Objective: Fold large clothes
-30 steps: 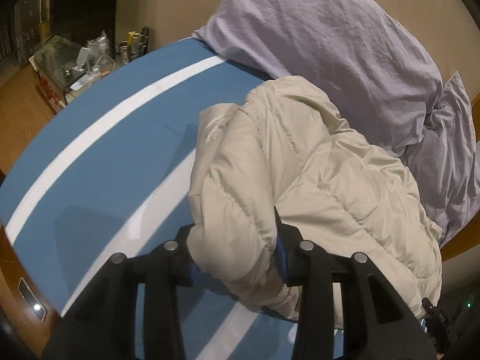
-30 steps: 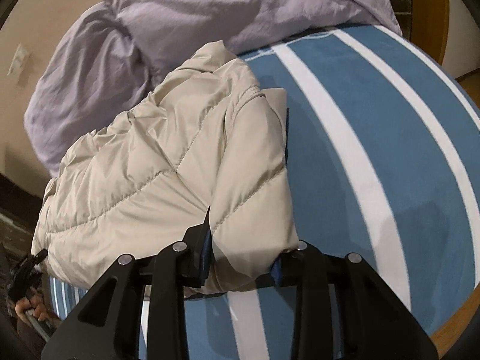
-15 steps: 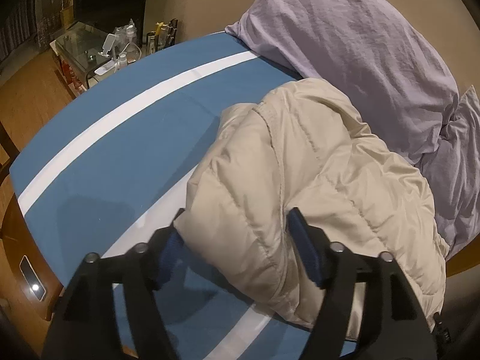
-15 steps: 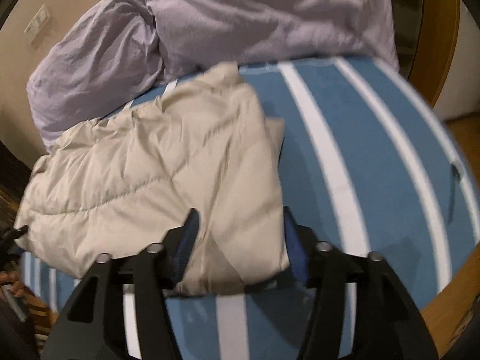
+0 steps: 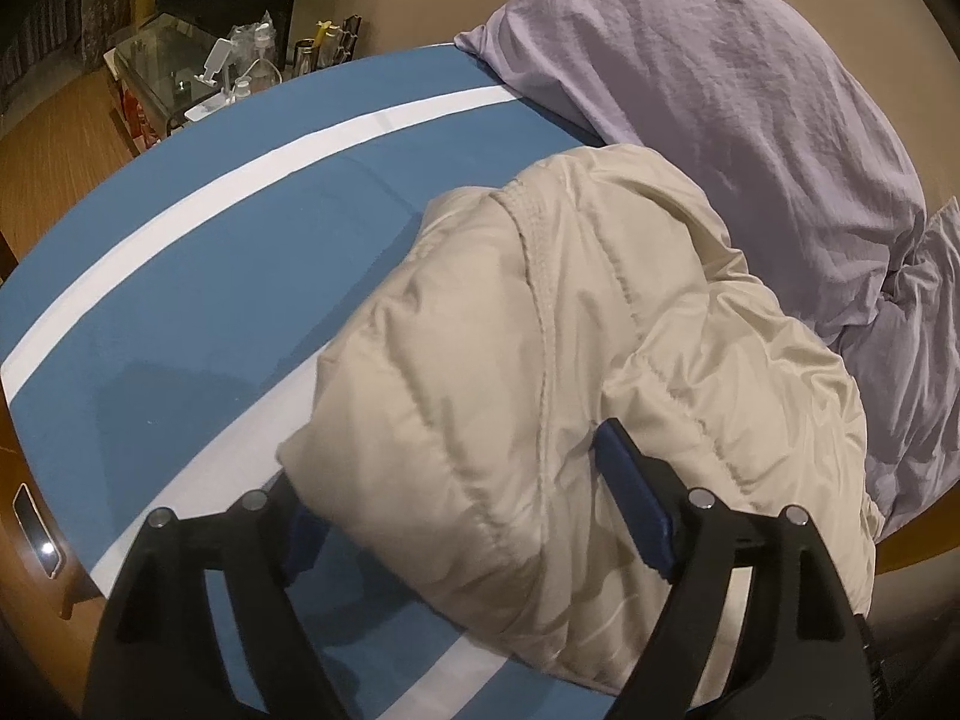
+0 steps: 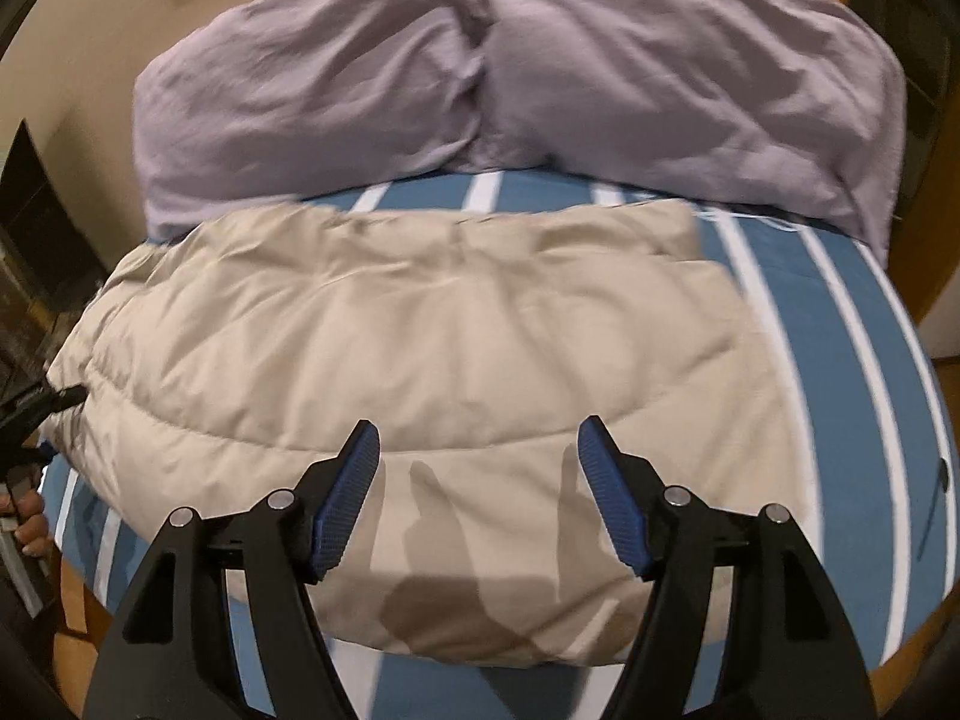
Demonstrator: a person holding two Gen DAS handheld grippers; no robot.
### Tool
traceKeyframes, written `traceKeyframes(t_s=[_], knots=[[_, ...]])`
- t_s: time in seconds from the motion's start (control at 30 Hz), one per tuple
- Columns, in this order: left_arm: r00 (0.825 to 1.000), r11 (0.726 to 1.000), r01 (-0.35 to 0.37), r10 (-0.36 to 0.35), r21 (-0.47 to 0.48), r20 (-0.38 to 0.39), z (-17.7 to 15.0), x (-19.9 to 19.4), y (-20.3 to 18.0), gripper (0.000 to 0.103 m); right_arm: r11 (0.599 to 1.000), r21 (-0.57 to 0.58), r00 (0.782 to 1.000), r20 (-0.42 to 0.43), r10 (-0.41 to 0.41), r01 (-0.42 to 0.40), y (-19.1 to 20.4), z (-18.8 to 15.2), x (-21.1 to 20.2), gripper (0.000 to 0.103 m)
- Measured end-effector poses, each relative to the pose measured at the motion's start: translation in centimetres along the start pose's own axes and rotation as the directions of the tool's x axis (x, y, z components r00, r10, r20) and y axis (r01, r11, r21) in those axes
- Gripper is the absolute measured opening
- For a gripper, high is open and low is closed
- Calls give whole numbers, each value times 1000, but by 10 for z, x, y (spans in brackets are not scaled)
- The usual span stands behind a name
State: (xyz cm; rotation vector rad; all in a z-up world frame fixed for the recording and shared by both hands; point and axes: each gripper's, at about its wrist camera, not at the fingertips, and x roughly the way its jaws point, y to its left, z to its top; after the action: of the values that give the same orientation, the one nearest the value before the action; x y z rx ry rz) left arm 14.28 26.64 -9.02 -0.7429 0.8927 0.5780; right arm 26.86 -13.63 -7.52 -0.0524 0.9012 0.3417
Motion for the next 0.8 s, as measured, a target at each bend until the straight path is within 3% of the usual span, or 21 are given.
traceKeyframes(t_s=[0.23,0.37,0.5,0.63,0.8], knots=[[1000,1000,12,-12,-13,5,0,6,-1,82,999,-53,1000,-17,-1,0,24,-14,9,70],[999,999,31,-31,-26,8,0,8,0,81,997,-78,999,-38,-32,29,31,-22,20,76],[998,998,57,-56,-36,23,0,5,-1,65,986,-148,996,-49,-81,73,41,-31,34,77],[995,994,99,-97,-43,39,5,-4,-3,42,984,-160,995,-46,-92,83,42,-34,42,77],[987,989,145,-144,-15,65,9,-21,-16,35,977,-189,993,-34,-109,101,44,-37,46,78]])
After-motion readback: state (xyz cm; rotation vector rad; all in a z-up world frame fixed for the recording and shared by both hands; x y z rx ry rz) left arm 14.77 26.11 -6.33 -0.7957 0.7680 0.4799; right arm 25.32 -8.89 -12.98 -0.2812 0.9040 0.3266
